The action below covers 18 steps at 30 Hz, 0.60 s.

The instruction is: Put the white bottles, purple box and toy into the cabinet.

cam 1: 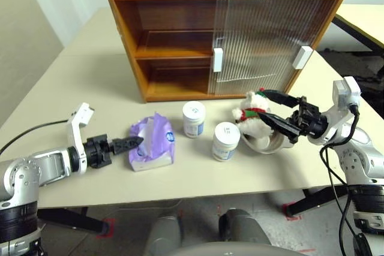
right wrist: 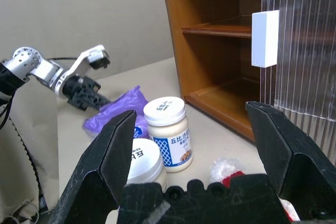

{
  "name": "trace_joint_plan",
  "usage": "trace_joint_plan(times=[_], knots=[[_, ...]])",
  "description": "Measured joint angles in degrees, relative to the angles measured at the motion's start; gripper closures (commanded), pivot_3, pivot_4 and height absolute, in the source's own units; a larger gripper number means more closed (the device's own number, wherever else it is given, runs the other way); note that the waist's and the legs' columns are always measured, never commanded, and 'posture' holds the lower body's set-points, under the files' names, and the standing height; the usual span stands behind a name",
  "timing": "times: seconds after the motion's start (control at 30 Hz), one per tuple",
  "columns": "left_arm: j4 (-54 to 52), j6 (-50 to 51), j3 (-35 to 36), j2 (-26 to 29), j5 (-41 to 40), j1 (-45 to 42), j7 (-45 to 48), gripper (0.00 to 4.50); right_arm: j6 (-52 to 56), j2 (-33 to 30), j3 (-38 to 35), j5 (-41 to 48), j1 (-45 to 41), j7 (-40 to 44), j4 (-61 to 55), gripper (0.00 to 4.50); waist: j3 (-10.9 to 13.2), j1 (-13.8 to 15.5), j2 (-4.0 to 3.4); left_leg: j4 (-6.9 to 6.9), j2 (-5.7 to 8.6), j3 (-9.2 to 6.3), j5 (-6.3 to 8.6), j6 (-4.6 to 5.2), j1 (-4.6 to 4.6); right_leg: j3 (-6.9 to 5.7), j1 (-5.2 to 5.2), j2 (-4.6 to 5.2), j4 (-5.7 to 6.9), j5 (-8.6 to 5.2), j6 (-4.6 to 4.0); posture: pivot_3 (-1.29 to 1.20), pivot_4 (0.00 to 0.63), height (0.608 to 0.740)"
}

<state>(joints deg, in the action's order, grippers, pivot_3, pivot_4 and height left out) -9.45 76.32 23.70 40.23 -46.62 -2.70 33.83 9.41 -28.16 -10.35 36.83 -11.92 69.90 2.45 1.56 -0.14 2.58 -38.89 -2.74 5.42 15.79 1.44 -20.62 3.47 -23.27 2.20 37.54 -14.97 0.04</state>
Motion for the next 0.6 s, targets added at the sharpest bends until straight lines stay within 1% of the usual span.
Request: trace_joint_plan(times=[0.03, 0.13, 0.23, 0.3, 0.33, 0.37, 0.4, 0.5, 0.57, 0.6], knots=[[-0.38, -0.13, -0.06, -0.17, 0.23, 0.1, -0.52, 0.03, -0.05, -0.02, 0.0, -0.04, -0.1, 0.06, 0.13, 0.0, 0.0, 0.01, -0.01, 0.01, 0.0, 0.0, 0.0, 0.0, 0.02, 0.0, 0.0, 0.0, 0.0, -0.01, -0.01, 0.12, 0.0, 0.74], [-0.48, -0.71, 0.72, -3.59, 0.29, -0.06, -2.36, 0.03, -0.15, -0.21, 0.0, -0.26, -0.37, 0.21, 1.3, 0.0, -0.02, 0.39, -0.17, 0.04, 0.05, 0.05, 0.0, -0.01, 0.16, 0.03, 0.1, 0.07, 0.0, -0.01, 0.0, 0.12, 0.0, 0.74], [0.71, -0.83, 2.38, -7.59, -0.3, -1.06, -4.32, 0.63, -0.15, -0.2, 0.28, -0.45, -0.62, 0.22, 2.13, 0.0, 0.0, 1.34, -0.21, 0.03, 0.05, 0.03, 0.0, 0.0, 0.22, -0.01, 0.12, 0.08, 0.0, 0.01, 0.0, 0.13, 0.0, 0.74], [1.48, 0.06, 3.94, -9.43, -0.78, -1.43, -5.6, 1.42, -0.15, -0.2, 0.54, -0.46, -0.85, 0.5, 2.13, 0.0, 0.0, 1.58, -0.18, 0.03, 0.05, 0.02, 0.0, 0.0, 0.22, -0.01, 0.1, 0.08, 0.0, 0.01, -0.01, 0.13, 0.0, 0.74], [1.48, 0.59, 4.06, -9.8, -1.0, -1.43, -5.66, 1.76, -0.15, -0.2, 0.55, -0.46, -0.85, 0.59, 2.13, 0.0, 0.0, 1.59, -0.16, 0.03, 0.06, 0.02, 0.0, -0.01, 0.22, 0.0, 0.12, 0.08, 0.0, 0.01, -0.02, 0.12, 0.0, 0.74], [1.49, 1.26, 4.06, -10.08, -1.38, -1.43, -5.66, 2.2, -0.15, -0.2, 0.56, -0.46, -0.84, 0.66, 2.13, 0.0, 0.02, 1.55, -0.13, 0.03, 0.07, 0.03, 0.0, -0.01, 0.21, 0.01, 0.14, 0.08, -0.01, 0.01, -0.02, 0.12, 0.0, 0.74], [1.5, 1.66, 4.2, -10.35, -1.73, -1.43, -5.66, 2.5, -0.15, -0.2, 0.56, -0.47, -0.84, 0.69, 2.13, 0.0, 0.05, 1.45, -0.09, 0.03, 0.07, 0.03, 0.0, -0.01, 0.19, 0.02, 0.13, 0.08, -0.01, 0.01, -0.01, 0.12, 0.0, 0.74], [1.63, 2.16, 5.42, -11.11, -2.97, -1.57, -5.66, 3.74, -0.15, -0.2, 0.56, -0.46, -0.83, 0.72, 2.13, 0.0, 0.07, 1.22, -0.05, 0.03, 0.06, 0.03, 0.01, -0.01, 0.17, 0.01, 0.11, 0.06, -0.01, 0.0, 0.0, 0.13, 0.0, 0.74], [1.87, 2.37, 6.09, -11.52, -3.59, -2.13, -5.66, 4.47, -0.15, -0.21, 0.56, -0.46, -0.83, 0.73, 2.13, 0.0, 0.07, 1.21, -0.04, 0.04, 0.05, 0.02, 0.01, -0.01, 0.08, 0.01, 0.04, 0.05, -0.01, -0.02, -0.01, 0.12, 0.0, 0.74], [1.94, 2.38, 6.12, -11.51, -3.72, -2.34, -5.66, 4.47, -0.15, -0.21, 0.56, -0.46, -0.83, 0.73, 2.13, 0.0, 0.08, 1.21, -0.04, 0.04, 0.05, 0.02, 0.01, -0.02, 0.05, 0.01, 0.01, 0.04, -0.01, -0.03, -0.03, 0.12, 0.0, 0.74]])
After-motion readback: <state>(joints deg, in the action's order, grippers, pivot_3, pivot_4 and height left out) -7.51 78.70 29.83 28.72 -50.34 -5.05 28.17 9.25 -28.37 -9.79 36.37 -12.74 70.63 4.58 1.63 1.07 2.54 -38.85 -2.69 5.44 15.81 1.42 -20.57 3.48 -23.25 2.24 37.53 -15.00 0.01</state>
